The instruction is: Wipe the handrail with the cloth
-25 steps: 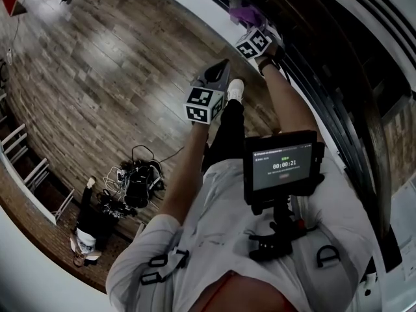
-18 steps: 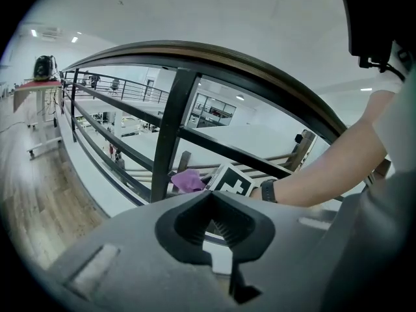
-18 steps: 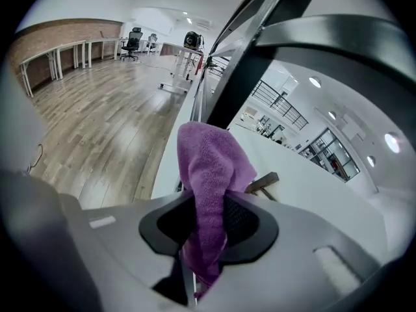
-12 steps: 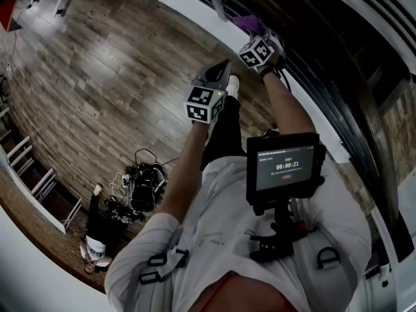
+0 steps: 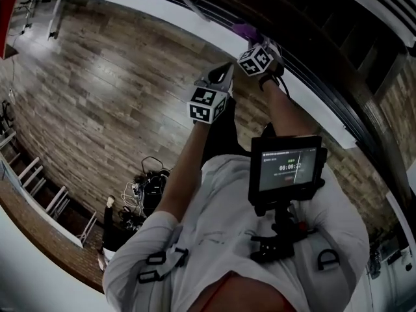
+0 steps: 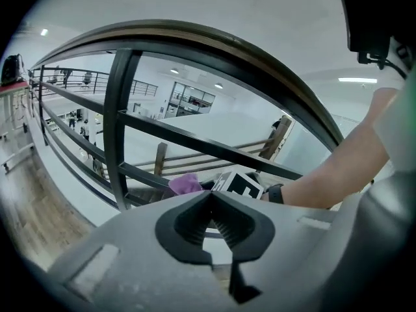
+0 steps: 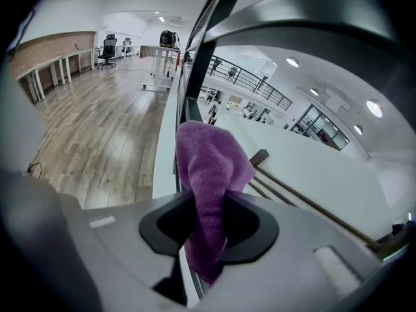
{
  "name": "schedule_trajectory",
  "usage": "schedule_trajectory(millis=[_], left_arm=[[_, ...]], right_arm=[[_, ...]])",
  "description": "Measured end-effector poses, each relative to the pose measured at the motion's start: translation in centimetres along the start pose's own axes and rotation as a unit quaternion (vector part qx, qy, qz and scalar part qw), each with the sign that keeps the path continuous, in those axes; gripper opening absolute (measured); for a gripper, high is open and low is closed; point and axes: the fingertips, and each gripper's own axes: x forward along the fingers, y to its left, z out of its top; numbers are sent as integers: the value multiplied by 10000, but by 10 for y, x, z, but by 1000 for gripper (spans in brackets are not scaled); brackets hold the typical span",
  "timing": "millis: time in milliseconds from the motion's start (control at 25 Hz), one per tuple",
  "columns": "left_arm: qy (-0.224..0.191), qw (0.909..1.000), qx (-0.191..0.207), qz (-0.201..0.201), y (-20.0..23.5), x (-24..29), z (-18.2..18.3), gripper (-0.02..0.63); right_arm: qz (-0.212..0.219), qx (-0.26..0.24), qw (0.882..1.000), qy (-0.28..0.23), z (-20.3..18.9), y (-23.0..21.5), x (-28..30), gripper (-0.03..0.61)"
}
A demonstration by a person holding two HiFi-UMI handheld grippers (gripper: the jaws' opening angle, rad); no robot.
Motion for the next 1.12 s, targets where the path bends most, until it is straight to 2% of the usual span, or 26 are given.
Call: schedule_trajectory(millis=[440, 800, 1120], left_arm=[[306, 9973, 372, -552, -25, 31, -9, -2], [607, 9866, 885, -1229, -125, 67, -15, -2], [788, 9786, 1042, -1587, -187, 86, -33, -2]], right_arm=[[-116, 414, 9987, 278, -67, 0, -14, 103], [-345, 632, 9954, 630, -180, -37, -72, 104], [-583, 869, 9909, 842, -246, -59, -101, 104]])
